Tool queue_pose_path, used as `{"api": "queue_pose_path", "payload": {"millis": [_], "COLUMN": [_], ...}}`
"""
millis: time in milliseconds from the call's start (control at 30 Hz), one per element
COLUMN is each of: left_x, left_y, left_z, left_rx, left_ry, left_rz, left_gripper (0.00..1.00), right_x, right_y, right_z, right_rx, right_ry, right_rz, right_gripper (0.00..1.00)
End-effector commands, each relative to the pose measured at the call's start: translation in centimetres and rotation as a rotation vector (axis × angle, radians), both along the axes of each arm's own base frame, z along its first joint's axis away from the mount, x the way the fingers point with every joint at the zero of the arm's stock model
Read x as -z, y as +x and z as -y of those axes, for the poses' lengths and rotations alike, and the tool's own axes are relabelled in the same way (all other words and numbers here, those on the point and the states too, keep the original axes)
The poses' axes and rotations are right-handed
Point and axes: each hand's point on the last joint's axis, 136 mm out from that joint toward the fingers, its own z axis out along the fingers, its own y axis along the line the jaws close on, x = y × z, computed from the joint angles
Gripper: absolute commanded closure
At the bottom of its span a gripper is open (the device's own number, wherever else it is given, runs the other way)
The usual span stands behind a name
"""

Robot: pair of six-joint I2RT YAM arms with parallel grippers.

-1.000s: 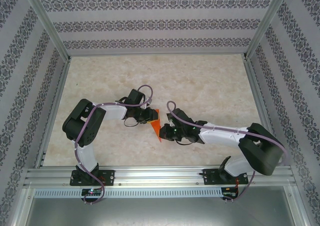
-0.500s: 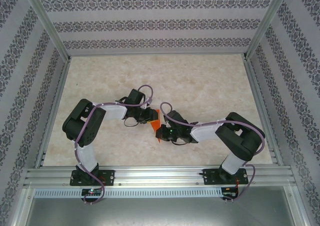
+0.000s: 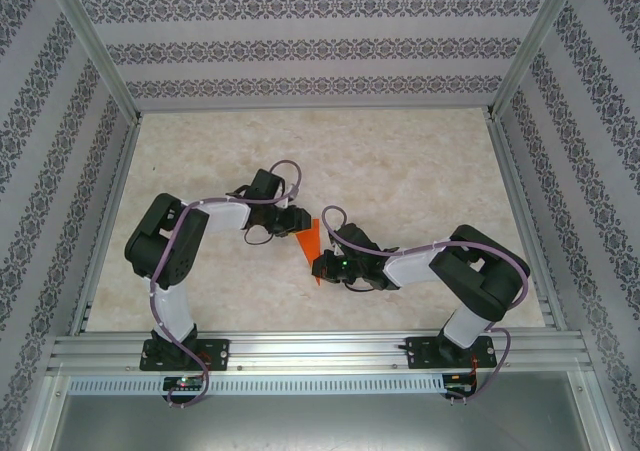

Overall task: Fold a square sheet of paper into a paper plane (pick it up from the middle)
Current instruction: Fold the wing for the fifth time at the center of the table.

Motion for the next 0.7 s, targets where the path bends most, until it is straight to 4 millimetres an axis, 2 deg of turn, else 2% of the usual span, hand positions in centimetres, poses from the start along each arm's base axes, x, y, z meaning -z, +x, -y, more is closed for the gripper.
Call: {"api": "queue_pose_path", "payload": {"millis": [0, 233, 433, 567, 667], "left_x": [0.8, 0.1, -2.4, -5.5, -7.8], "left_y": [2.4, 4.8, 7.3, 6.8, 5.4], "left_z": [-1.8, -3.5, -5.2, -5.6, -5.8], "left_rx": [-0.042, -0.078, -0.122, -0.118, -0.141], "left_ry": [0.058, 0.065, 0.066, 0.068, 0.035], "left_rz": [0.052, 0.064, 0.093, 0.119, 0.128], "left_gripper": [0.61, 0.59, 0.57, 0.55, 0.53], "right_x": [6.2, 5.6, 5.0, 3.3, 0.3], "right_y": [-5.8, -5.6, -4.8, -3.5, -1.7], "right_z": [4.3, 4.0, 3.1, 1.5, -0.3], "right_rx": [-0.059, -0.065, -0.065, -0.066, -0.057], "right_ry": [-0.218, -0.204, -0.181, -0.131, -0.065], "right_rz": [-0.228, -0.215, -0.202, -0.166, -0.091], "right_gripper": [0.99, 0.99, 0.98, 0.94, 0.84]}}
